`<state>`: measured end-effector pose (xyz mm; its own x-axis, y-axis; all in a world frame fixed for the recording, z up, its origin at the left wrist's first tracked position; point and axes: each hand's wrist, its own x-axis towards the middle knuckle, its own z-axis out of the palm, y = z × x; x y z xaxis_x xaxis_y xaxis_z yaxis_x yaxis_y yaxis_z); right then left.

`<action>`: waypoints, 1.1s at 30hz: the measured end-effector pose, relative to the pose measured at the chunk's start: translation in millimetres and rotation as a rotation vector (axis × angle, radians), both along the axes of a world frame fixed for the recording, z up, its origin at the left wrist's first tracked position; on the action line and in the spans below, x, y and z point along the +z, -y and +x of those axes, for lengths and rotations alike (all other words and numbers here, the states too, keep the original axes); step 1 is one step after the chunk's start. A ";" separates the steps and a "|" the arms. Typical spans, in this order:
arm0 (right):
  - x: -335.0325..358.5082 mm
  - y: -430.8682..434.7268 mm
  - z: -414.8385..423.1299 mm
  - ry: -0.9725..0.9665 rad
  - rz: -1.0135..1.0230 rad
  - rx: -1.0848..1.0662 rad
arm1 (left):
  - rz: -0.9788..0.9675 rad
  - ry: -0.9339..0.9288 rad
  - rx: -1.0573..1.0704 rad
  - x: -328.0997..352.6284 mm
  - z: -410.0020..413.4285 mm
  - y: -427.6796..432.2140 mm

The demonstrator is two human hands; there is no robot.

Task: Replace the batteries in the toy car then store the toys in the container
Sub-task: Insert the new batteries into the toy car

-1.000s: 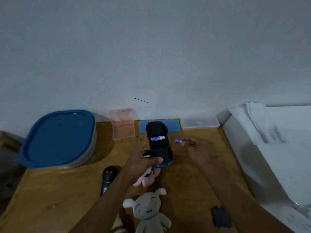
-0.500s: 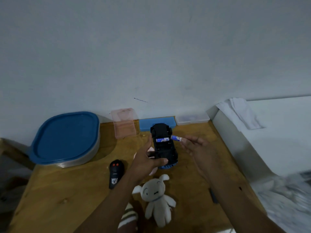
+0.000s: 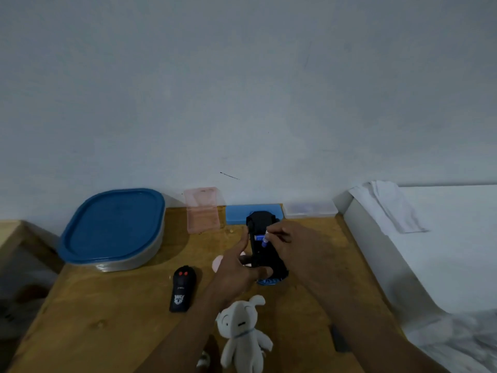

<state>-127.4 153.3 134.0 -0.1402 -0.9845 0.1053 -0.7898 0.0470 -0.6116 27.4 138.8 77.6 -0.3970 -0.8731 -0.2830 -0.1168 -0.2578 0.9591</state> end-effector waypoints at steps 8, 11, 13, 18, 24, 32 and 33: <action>-10.0 8.9 -3.8 -0.097 -0.048 0.234 | -0.006 -0.037 0.008 4.9 -11.9 -2.4; -9.3 12.4 -6.7 -0.157 -0.016 0.279 | -0.003 -0.031 0.009 6.3 -10.8 1.0; -8.7 15.1 -7.1 -0.197 -0.039 0.309 | -0.012 -0.027 0.002 7.4 -10.3 2.5; -7.0 22.8 -2.0 -0.304 0.026 0.342 | -0.021 -0.034 -0.008 11.4 -12.4 4.2; -1.2 30.4 4.4 -0.207 0.122 0.194 | -0.026 -0.009 -0.025 9.7 -6.3 8.9; -2.1 38.8 28.7 -0.283 0.162 0.203 | -0.012 -0.033 0.018 -0.8 9.4 16.5; -4.8 39.3 30.8 -0.282 0.161 0.214 | -0.016 -0.026 0.017 -2.2 12.5 16.3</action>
